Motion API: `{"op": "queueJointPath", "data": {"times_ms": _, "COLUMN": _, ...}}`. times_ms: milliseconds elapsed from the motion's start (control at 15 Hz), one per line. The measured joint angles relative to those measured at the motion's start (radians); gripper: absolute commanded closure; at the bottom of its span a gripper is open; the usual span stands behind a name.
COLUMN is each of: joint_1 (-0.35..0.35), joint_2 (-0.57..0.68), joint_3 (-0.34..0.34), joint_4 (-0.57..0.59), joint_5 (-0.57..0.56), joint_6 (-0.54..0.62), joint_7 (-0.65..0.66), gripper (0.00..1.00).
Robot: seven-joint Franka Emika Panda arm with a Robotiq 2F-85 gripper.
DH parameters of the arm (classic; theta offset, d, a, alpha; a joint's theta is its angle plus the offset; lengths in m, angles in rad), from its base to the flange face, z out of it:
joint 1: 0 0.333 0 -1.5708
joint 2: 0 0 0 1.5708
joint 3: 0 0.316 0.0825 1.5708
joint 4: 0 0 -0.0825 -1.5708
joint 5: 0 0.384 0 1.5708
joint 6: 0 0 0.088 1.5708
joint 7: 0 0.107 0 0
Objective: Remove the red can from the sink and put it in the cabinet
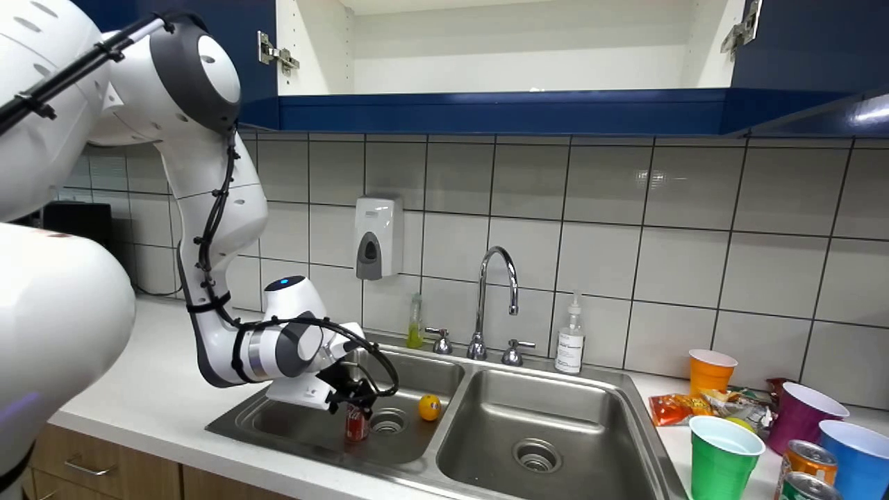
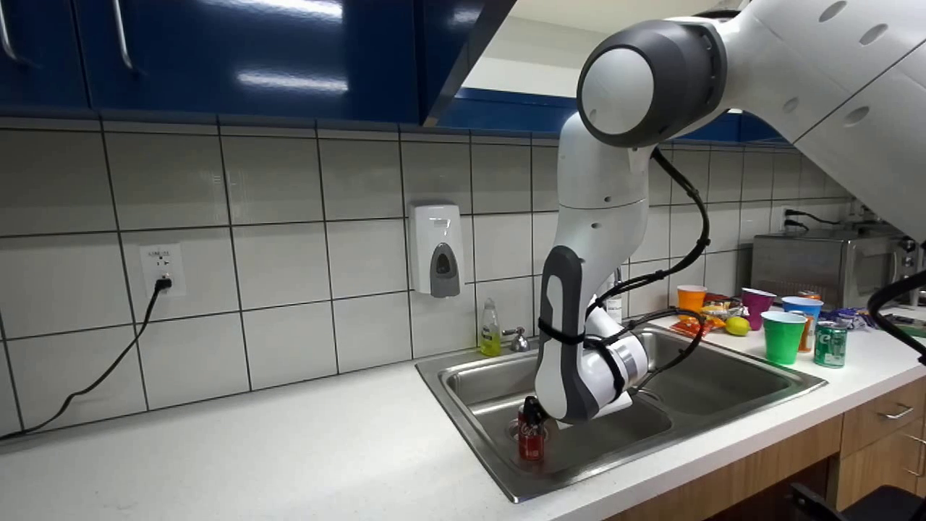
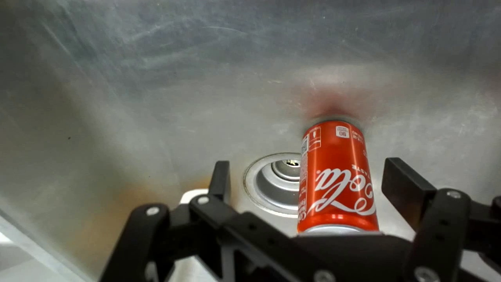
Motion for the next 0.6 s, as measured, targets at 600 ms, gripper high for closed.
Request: {"op": "queueJointPath", "data": {"times_ms": 600, "joint_1": 0.000, "joint_2": 0.046, "joint_3": 0.013, "joint_4": 0.056, "joint_5": 0.026, "joint_6": 0.019, "joint_7": -0.015, "gripper": 0.00}}
